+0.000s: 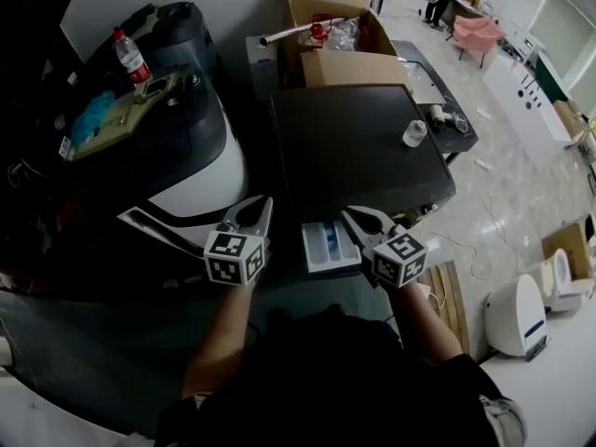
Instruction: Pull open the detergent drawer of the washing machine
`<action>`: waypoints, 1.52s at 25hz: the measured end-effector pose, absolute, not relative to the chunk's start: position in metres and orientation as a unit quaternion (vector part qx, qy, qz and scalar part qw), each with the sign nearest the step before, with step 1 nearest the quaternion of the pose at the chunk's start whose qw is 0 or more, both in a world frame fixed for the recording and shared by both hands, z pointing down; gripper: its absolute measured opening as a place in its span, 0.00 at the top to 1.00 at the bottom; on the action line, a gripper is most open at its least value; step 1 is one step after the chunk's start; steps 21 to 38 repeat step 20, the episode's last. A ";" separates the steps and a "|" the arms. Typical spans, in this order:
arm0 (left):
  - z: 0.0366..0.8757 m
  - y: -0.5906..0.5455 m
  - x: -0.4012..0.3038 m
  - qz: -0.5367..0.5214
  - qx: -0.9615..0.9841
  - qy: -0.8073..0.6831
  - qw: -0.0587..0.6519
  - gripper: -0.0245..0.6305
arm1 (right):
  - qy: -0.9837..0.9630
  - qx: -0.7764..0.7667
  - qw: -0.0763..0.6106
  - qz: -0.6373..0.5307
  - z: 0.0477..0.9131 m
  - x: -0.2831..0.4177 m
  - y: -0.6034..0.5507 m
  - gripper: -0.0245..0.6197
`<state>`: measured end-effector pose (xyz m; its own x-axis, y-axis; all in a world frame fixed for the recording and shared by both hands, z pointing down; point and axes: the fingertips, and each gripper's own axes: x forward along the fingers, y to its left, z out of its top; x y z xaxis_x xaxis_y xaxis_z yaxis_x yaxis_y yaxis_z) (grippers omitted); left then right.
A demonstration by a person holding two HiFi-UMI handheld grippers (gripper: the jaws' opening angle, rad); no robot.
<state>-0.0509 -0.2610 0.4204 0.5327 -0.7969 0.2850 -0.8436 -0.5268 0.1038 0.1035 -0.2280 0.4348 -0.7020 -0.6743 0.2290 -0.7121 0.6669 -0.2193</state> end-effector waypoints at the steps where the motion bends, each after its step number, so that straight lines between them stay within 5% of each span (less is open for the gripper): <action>1: 0.421 -0.260 -0.050 0.102 0.868 -0.471 0.115 0.95 | -0.910 0.381 0.064 0.148 0.435 0.104 -0.228 0.96; 38: 0.438 -0.255 -0.039 0.110 0.864 -0.473 0.132 0.95 | -0.911 0.373 0.071 0.159 0.445 0.109 -0.230 0.96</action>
